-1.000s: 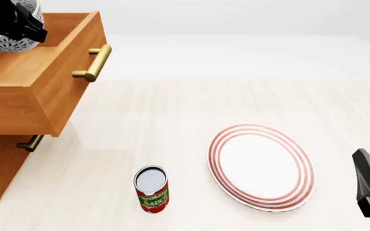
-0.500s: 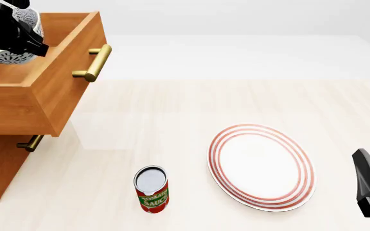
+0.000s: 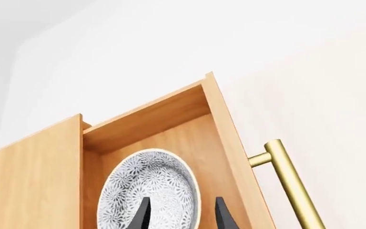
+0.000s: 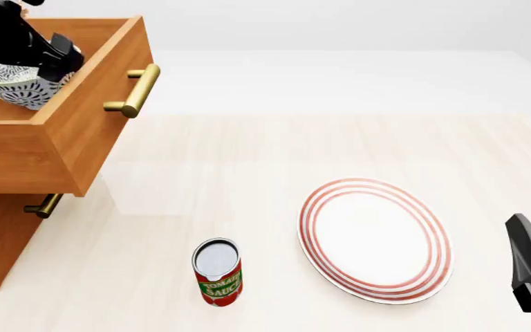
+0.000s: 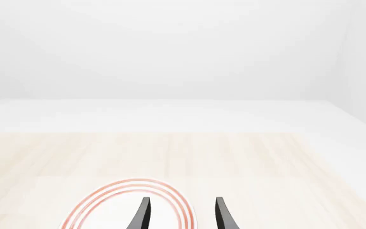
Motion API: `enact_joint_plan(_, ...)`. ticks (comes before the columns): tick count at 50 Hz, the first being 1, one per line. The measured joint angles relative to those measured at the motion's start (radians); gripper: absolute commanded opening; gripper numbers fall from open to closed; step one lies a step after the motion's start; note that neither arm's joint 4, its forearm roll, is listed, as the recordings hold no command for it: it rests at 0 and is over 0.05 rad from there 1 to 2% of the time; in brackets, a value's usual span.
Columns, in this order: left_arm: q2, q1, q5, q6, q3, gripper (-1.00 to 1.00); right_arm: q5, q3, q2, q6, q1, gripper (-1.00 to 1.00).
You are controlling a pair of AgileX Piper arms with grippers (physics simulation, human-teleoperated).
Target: Put the bowl in the top drawer of the cabinet.
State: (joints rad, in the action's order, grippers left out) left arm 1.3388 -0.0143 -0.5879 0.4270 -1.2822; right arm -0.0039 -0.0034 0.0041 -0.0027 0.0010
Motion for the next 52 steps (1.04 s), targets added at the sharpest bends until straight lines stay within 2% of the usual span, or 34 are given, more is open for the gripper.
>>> enact_joint_plan(12, 0.013, -0.009, -0.026, -0.011, -0.074, 1.0, 0.0, 0.0, 0.0, 0.0, 0.0, 1.0)
enact_joint_plan(19, 0.017, -0.026, -0.07, -0.011, -0.159, 1.0, 0.0, 0.0, 0.0, 0.0, 0.0, 1.0)
enact_joint_plan(36, 0.04, -0.081, -0.284, 0.007, -0.601, 1.0, 0.0, 0.0, 0.0, 0.0, 0.0, 1.0)
enact_joint_plan(44, 0.032, -0.094, -0.347, 0.013, -0.746, 1.0, 0.0, 0.0, 0.0, 0.0, 0.0, 1.0)
enact_joint_plan(49, -0.013, -0.109, -0.33, 0.022, -0.764, 1.0, 0.0, 0.0, 0.0, 0.0, 0.0, 1.0)
enact_joint_plan(52, -0.081, -0.123, -0.276, 0.034, -0.707, 1.0, 0.0, 0.0, 0.0, 0.0, 0.0, 1.0)
